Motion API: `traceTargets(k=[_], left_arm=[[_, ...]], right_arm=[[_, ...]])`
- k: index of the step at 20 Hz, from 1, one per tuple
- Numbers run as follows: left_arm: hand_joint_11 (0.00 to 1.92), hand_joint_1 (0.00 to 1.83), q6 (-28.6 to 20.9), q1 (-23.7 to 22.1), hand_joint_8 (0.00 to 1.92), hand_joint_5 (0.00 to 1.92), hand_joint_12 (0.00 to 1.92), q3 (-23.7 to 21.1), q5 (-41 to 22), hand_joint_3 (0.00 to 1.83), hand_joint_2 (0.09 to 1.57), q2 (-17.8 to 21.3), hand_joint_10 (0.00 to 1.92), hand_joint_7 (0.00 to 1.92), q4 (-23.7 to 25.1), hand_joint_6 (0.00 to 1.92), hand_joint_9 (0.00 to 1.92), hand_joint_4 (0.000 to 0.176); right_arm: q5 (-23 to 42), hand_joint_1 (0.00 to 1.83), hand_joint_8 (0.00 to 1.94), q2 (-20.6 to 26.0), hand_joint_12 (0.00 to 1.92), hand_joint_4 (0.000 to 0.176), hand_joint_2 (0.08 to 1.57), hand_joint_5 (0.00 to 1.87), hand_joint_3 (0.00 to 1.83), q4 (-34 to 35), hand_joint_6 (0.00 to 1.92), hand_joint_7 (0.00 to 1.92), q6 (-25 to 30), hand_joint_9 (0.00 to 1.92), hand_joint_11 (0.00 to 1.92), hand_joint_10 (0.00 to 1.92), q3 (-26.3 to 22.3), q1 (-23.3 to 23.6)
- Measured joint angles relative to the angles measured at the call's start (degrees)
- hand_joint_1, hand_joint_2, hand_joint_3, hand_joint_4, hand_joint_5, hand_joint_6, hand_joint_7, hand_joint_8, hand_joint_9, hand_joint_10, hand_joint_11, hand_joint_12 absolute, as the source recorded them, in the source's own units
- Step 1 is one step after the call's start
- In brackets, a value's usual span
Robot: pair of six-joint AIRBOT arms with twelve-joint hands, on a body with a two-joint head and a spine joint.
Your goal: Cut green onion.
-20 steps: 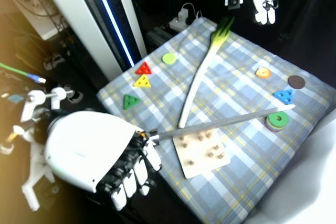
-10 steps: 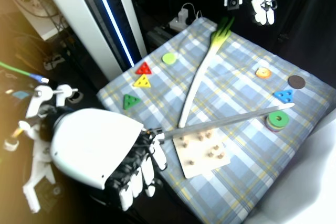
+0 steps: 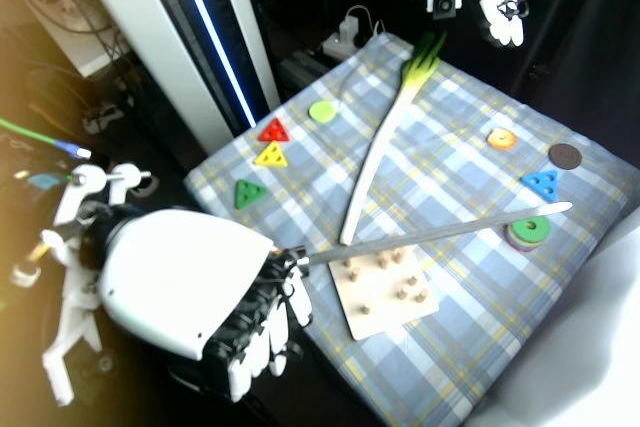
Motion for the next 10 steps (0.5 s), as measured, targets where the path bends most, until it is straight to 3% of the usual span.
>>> traceTargets(k=[10], left_arm=[[0.05,0.00,0.00,-0.02,0.00,0.09,0.18,0.13,0.04,0.00,1.38,-0.57,0.00,0.20,0.35,0.00,0.19,0.000]], right_arm=[[-3.32,0.41,1.94,-1.60,1.92,0.073,1.36,1.10,0.00,-1.40,1.92,1.33,0.02,1.42,1.43,1.92,2.34,3.04]])
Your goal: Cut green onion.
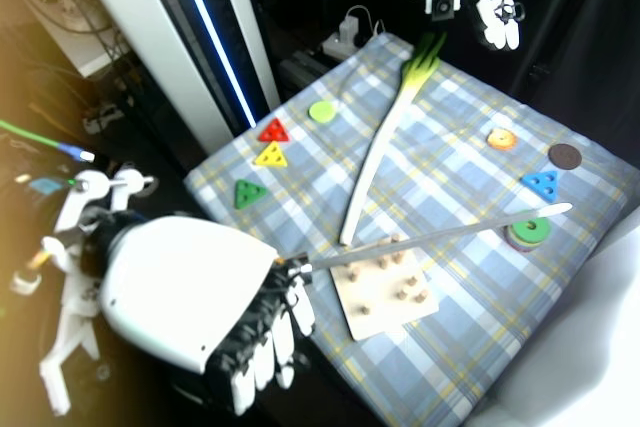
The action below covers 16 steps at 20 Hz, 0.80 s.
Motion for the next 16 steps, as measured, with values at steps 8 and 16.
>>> traceTargets(k=[8,16], left_arm=[[0.05,0.00,0.00,0.00,0.01,0.08,0.18,0.00,-0.11,0.00,1.38,-0.02,0.01,0.17,-0.02,0.01,0.16,0.000],[0.03,0.00,0.00,0.31,0.00,0.06,0.16,-0.15,-0.79,0.00,1.37,0.00,0.00,0.13,0.02,0.00,0.14,0.000]], right_arm=[[-3.65,0.36,1.94,-0.94,1.92,0.071,1.36,1.15,0.01,-3.76,1.92,1.34,0.00,1.42,1.44,1.92,0.66,2.75],[-0.07,0.20,1.94,2.23,1.92,0.069,1.35,1.22,0.00,3.02,1.92,1.44,-0.09,1.54,1.55,1.92,-2.38,-2.89]])
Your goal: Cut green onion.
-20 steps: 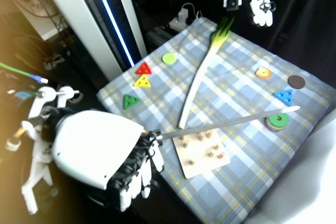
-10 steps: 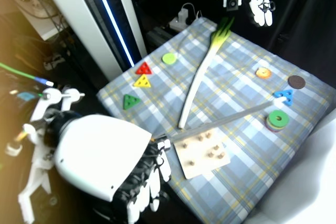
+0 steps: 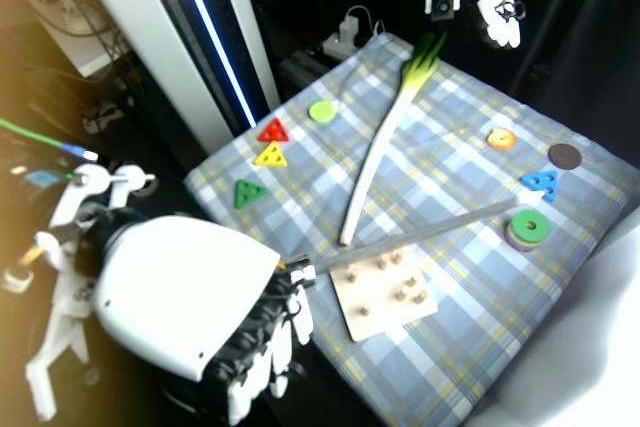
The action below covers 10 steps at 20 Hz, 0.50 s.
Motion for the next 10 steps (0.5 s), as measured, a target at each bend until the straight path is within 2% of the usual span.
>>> traceTargets(k=[2,4,7,8,9,10], left_arm=[[0.03,0.00,0.00,0.11,0.01,0.07,0.16,-0.17,-0.37,0.00,1.36,0.07,0.00,0.14,-0.15,0.01,0.15,0.000],[0.02,0.00,0.00,0.37,0.00,0.09,0.16,-0.28,-0.98,0.00,1.38,0.39,0.00,0.12,-0.02,0.01,0.13,0.000],[0.06,0.00,0.00,0.46,0.01,0.15,0.17,-0.28,-1.38,0.00,1.37,0.39,0.01,0.19,-0.46,0.01,0.19,0.000],[0.03,0.00,0.00,0.46,0.00,0.14,0.16,-0.28,-1.46,0.00,1.37,0.39,0.00,0.17,-0.48,0.00,0.16,0.000],[0.04,0.00,0.00,0.46,0.00,0.16,0.17,-0.28,-1.64,0.00,1.38,0.39,0.00,0.17,-0.46,0.01,0.16,0.000],[0.03,0.00,0.00,0.46,0.00,0.15,0.16,-0.28,-1.88,0.00,1.38,0.42,0.00,0.17,-0.50,0.00,0.16,0.000]], right_arm=[[1.46,0.19,1.94,0.42,1.92,0.066,1.33,1.25,0.00,2.19,1.92,1.46,0.00,1.56,1.56,1.92,-0.35,-1.79],[3.08,0.25,1.94,0.96,1.92,0.065,1.32,1.25,0.00,3.39,1.92,1.47,0.00,1.57,1.57,1.92,-0.94,-3.21],[4.24,0.34,1.94,1.11,1.92,0.078,1.33,1.25,0.00,3.72,1.92,1.48,-0.17,1.58,1.59,1.92,-1.42,-3.85],[5.16,0.36,1.94,1.20,1.92,0.078,1.31,1.14,0.00,3.78,1.92,1.39,-0.17,1.49,1.53,1.92,-1.66,-4.42],[6.23,0.39,1.94,1.44,1.92,0.022,1.30,1.00,0.00,4.00,1.92,1.28,-0.17,1.41,1.44,1.92,-2.19,-5.29],[6.86,0.38,1.78,1.62,1.92,0.000,1.26,0.85,0.00,4.20,1.36,0.96,-0.07,1.05,1.11,1.92,-2.43,-5.97]])
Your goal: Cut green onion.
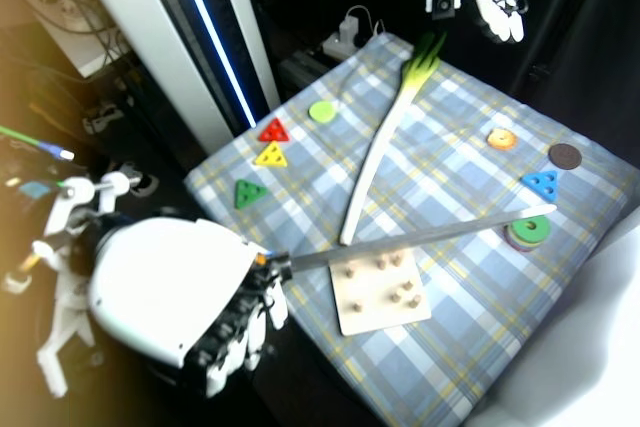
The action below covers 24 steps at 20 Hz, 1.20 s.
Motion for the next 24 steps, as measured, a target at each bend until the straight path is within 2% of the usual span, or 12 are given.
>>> traceTargets(k=[1,2,3,5,7,8,9,10,12,18,21,24], left_arm=[[0.02,0.00,0.00,0.02,0.00,0.15,0.16,0.00,-0.11,0.00,1.38,0.00,0.00,0.16,-0.20,0.00,0.15,0.000],[0.04,0.00,-0.02,0.26,0.00,0.16,0.16,-0.02,-0.28,0.00,1.39,0.13,0.01,0.17,-0.31,0.01,0.17,0.000],[0.04,0.00,0.00,0.44,0.00,0.16,0.16,-0.11,-0.33,0.00,1.39,0.35,0.01,0.18,-0.26,0.01,0.17,0.000],[0.06,0.00,0.00,0.44,0.01,0.18,0.17,-0.11,-0.48,0.00,1.38,0.35,0.01,0.18,-0.44,0.01,0.18,0.000],[0.06,0.00,-0.02,0.42,0.01,0.18,0.18,-0.11,-0.61,0.00,1.37,0.35,0.01,0.19,-0.37,0.01,0.19,0.000],[0.06,0.00,0.00,0.44,0.00,0.17,0.17,-0.11,-0.81,0.00,1.37,0.35,0.01,0.18,-0.42,0.01,0.18,0.000],[0.01,0.00,-0.02,0.46,0.00,0.13,0.15,-0.11,-1.05,0.00,1.38,0.42,0.00,0.12,-0.59,0.00,0.12,0.000],[0.00,0.00,0.00,0.48,0.00,0.12,0.15,-0.11,-1.25,0.00,1.38,0.79,0.00,0.10,-0.70,0.00,0.11,0.000],[0.03,0.00,-0.02,0.72,0.00,0.12,0.16,-0.11,-2.78,0.01,1.40,1.14,0.01,0.11,-1.51,0.00,0.13,0.000],[0.00,0.09,-2.45,0.76,0.01,0.15,0.19,1.29,-9.57,0.00,1.40,3.21,0.00,0.13,-4.20,0.02,0.12,0.000],[0.00,0.30,-13.16,2.58,0.00,0.19,0.40,3.67,-16.06,0.00,1.28,3.21,0.00,0.18,-3.74,0.00,0.18,0.000],[0.00,0.53,-22.53,4.26,0.00,0.12,0.03,5.20,-21.14,0.00,1.20,2.40,0.00,0.07,-3.45,0.00,0.02,0.000]], right_arm=[[0.17,0.42,1.56,0.15,1.92,0.000,1.27,0.77,0.00,0.61,0.96,0.79,0.00,0.84,0.84,1.78,-0.37,-0.55],[1.31,0.55,0.97,0.24,1.58,0.000,1.21,0.60,0.00,1.62,0.52,0.71,0.04,0.68,0.44,1.21,-0.68,-1.60],[2.14,0.57,0.61,0.28,1.30,0.033,1.18,0.58,0.00,2.36,0.23,0.75,0.09,0.68,0.25,0.81,-0.92,-2.27],[3.56,0.50,0.15,0.39,0.86,0.058,1.08,0.45,0.00,4.07,0.02,0.64,0.07,0.63,0.25,0.29,-1.11,-3.61],[5.31,0.49,0.01,0.61,0.48,0.060,1.01,0.27,0.00,5.60,0.00,0.47,0.09,0.51,0.22,0.03,-1.11,-5.01],[6.12,0.48,0.01,0.81,0.36,0.062,1.01,0.24,0.00,7.28,0.00,0.44,0.09,0.49,0.25,0.01,-1.27,-6.25],[6.40,0.50,0.00,0.90,0.23,0.101,0.94,0.11,0.00,8.15,0.00,0.33,0.09,0.38,0.20,0.00,-1.29,-7.06],[6.67,0.51,0.00,1.25,0.20,0.110,0.93,0.08,0.00,9.09,0.00,0.31,0.02,0.36,0.19,0.00,-1.77,-7.76],[8.66,0.61,0.00,2.08,0.12,0.171,0.84,0.00,0.00,9.94,0.00,0.22,0.11,0.23,0.06,0.00,-2.69,-8.63],[19.98,0.59,0.00,4.00,0.00,0.176,0.82,0.00,0.00,10.99,0.00,0.06,2.67,0.07,0.00,0.00,-5.49,-11.17],[32.41,0.46,0.02,7.13,0.06,0.176,0.90,0.00,0.01,14.95,0.00,0.20,4.09,0.19,0.15,0.02,-9.35,-18.60],[44.04,0.41,0.00,7.15,0.05,0.139,1.04,0.01,0.02,17.40,0.00,0.19,5.42,0.17,0.10,0.00,-12.55,-28.00]])
